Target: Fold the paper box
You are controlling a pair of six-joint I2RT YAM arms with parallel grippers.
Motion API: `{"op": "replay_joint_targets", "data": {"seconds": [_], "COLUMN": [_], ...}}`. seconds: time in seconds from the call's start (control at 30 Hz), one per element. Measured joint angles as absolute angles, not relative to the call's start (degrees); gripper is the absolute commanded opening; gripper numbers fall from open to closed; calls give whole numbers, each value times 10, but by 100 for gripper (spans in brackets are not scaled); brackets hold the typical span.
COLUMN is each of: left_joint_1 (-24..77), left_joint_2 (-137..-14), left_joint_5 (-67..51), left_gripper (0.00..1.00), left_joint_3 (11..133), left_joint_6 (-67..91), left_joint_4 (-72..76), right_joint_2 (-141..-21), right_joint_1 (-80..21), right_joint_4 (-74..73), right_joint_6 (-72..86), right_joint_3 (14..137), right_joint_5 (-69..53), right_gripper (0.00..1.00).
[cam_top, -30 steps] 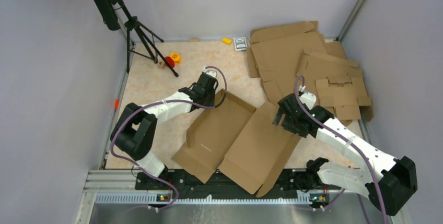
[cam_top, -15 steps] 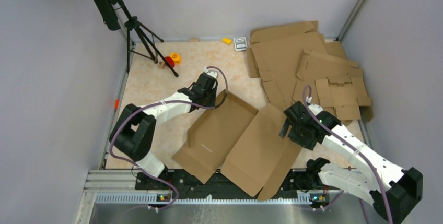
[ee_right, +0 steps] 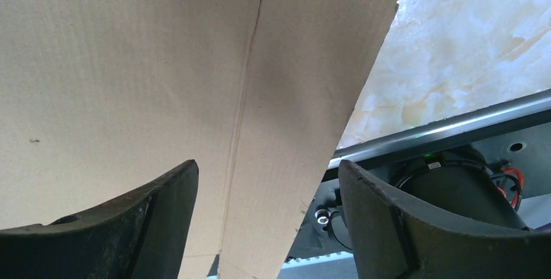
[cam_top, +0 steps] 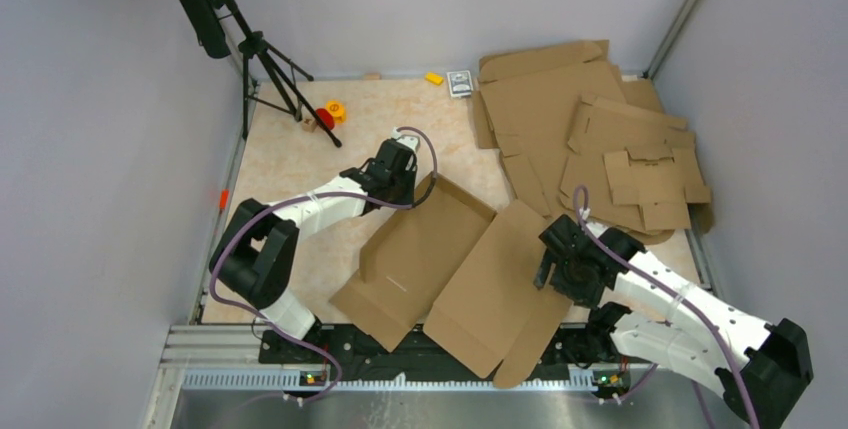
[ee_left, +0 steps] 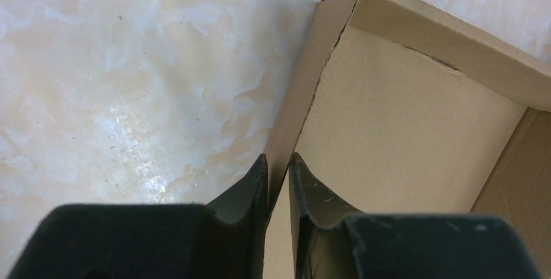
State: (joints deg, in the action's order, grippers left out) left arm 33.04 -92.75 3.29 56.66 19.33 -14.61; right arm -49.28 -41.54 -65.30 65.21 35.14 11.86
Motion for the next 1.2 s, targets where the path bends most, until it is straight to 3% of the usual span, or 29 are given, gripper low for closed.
{"op": "replay_joint_targets", "data": {"seconds": [0.37,0.5,0.73,0.93,1.2], "left_joint_1": [333,334,335,335,335], "left_joint_2": [-928,-928,-929,-929,-929], "left_joint_5": [28,28,28,28,35], "left_gripper": [18,18,18,18,18], "left_joint_3": [567,567,567,567,567], "left_joint_6": [191,190,187,185,181], "left_joint_4": [-146,-146,-146,-146,-146], "right_joint_2": [-475,-425,-249,-238,-333], "right_joint_1": [-416,-418,-419,-419,-419], "right_joint_4": [-594,-578,-565,-566,-584], "right_joint_6": [658,659,660,641,627], "right_joint_3": [279,257,249,283,328], "right_joint_5": [107,103,91,81,72], "right_gripper": [75,63,29,0,0]}}
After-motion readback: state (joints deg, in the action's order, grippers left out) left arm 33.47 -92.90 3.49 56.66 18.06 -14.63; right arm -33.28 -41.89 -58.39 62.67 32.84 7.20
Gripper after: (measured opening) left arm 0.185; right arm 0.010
